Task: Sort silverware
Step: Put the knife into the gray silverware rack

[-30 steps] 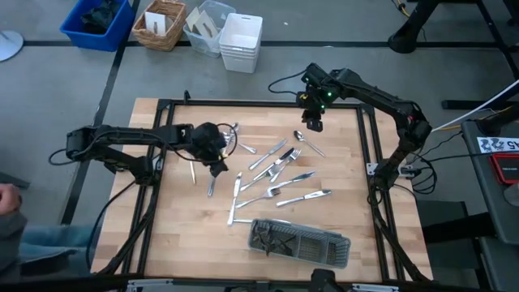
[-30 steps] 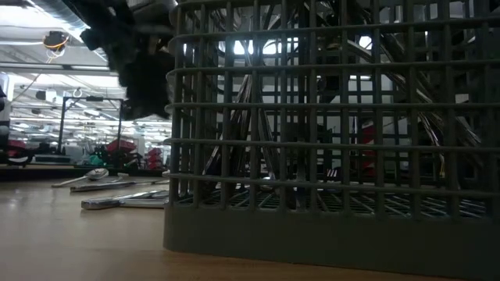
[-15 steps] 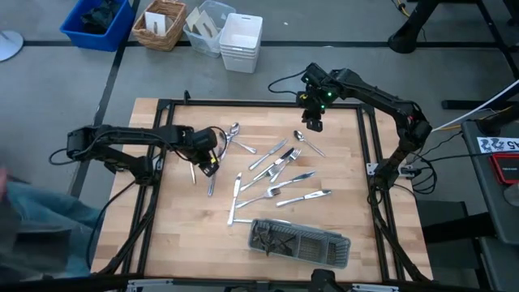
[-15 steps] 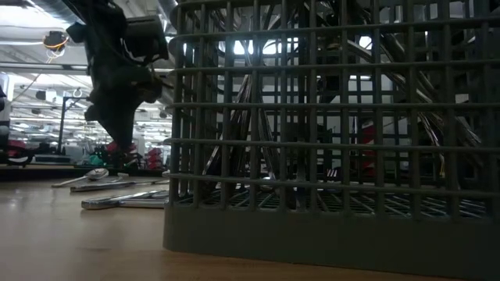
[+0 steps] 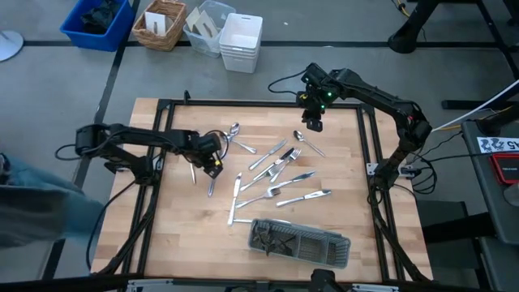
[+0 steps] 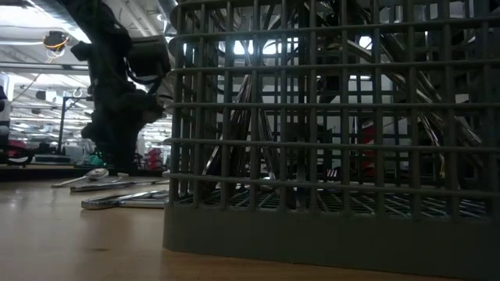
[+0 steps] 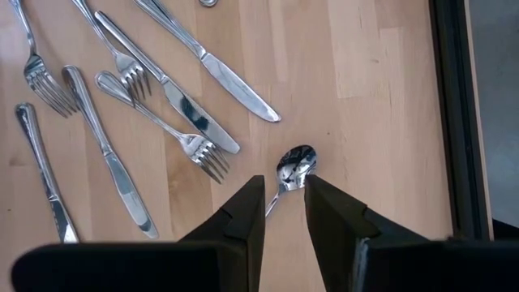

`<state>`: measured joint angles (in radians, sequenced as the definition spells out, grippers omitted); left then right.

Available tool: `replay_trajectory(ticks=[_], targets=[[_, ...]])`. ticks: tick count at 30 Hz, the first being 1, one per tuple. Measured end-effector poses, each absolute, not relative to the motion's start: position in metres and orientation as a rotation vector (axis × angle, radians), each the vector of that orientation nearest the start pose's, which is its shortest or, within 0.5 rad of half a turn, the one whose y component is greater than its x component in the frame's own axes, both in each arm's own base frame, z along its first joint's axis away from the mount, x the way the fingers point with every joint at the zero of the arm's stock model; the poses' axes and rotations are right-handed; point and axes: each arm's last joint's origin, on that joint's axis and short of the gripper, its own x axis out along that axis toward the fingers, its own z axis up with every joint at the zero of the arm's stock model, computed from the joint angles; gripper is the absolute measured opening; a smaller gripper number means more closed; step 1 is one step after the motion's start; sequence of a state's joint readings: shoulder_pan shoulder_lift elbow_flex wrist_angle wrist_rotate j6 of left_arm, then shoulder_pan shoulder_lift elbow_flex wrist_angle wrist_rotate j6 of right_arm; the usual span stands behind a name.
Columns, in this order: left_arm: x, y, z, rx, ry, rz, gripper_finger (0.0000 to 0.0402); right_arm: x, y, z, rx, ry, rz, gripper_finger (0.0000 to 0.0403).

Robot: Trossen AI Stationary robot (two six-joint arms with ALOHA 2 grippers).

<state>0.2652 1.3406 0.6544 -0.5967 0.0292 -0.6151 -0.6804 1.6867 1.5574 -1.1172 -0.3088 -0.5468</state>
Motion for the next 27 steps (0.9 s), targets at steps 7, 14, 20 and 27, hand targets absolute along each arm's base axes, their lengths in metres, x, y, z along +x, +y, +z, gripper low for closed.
replay_trajectory(ticks=[7, 14, 20, 27], targets=[[0.217, 0.049, 0.153, -0.71, 1.165, 0.568, 0.0143, 0.263, -0.202, 0.303, 0.108, 1.13, -0.012, 0.0092], [0.223, 0.04, 0.142, -0.719, 1.206, 0.58, 0.0143, 0.263, -0.202, 0.303, 0.108, 1.13, -0.012, 0.0092], [0.227, 0.037, 0.135, -0.722, 1.215, 0.624, 0.0143, 0.263, -0.202, 0.303, 0.108, 1.13, -0.012, 0.0092], [0.227, 0.035, 0.131, -0.717, 1.222, 0.698, 0.0124, 0.263, -0.202, 0.303, 0.108, 1.13, -0.012, 0.0092]])
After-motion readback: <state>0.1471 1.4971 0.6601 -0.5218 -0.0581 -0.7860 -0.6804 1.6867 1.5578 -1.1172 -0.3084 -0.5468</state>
